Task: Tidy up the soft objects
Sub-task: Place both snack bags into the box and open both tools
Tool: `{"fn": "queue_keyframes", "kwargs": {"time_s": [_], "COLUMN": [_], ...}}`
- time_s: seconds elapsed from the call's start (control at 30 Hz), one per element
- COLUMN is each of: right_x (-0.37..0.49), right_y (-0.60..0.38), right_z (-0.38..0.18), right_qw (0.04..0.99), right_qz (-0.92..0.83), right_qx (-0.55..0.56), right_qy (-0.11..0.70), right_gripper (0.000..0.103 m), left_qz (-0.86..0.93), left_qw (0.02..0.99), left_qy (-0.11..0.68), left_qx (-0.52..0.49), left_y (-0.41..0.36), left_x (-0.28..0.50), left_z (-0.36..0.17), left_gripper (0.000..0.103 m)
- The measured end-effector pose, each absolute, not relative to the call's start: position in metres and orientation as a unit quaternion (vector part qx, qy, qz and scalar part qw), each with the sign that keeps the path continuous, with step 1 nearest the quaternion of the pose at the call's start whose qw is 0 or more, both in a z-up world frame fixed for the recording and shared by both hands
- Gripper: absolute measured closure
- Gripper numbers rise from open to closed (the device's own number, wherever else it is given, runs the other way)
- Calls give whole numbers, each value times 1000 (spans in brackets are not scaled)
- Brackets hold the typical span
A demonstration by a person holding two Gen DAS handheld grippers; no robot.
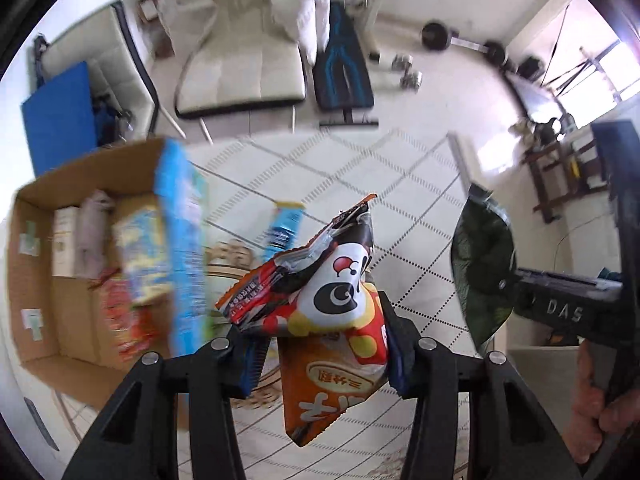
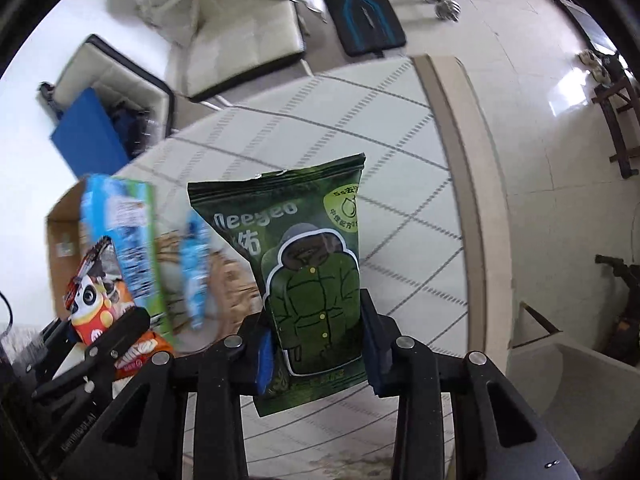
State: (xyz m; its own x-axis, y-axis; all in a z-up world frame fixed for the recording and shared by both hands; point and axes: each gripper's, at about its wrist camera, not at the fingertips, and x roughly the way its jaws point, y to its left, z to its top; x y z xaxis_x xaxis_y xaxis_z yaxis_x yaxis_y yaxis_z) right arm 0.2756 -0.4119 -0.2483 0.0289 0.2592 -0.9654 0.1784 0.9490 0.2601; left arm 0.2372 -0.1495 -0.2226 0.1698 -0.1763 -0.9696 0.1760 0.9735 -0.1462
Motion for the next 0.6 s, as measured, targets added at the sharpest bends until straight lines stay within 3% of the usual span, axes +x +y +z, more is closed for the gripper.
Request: {"fn": "queue_keyframes", "kwargs": {"time_s": [0.17, 0.33, 0.6], "right_x": [257, 264, 274], "right_y": [-323, -206, -50], "right_z": [-195, -183, -210], "right_qw": [708, 703, 674], "right_qz": [91, 135, 161], "right_qx": [173, 164, 155], "right_qy": [679, 679, 704], "right_gripper": [65, 65, 65], "left_qz": [-109, -74, -21], "left_qw": [784, 793, 765], "left_qy": [611, 605, 643], "left_qx": [-17, -21, -9], "left_y": [-74, 7, 118], "left_x": [257, 265, 280], "left_z": [-174, -153, -190], "left_gripper": [57, 57, 57]}}
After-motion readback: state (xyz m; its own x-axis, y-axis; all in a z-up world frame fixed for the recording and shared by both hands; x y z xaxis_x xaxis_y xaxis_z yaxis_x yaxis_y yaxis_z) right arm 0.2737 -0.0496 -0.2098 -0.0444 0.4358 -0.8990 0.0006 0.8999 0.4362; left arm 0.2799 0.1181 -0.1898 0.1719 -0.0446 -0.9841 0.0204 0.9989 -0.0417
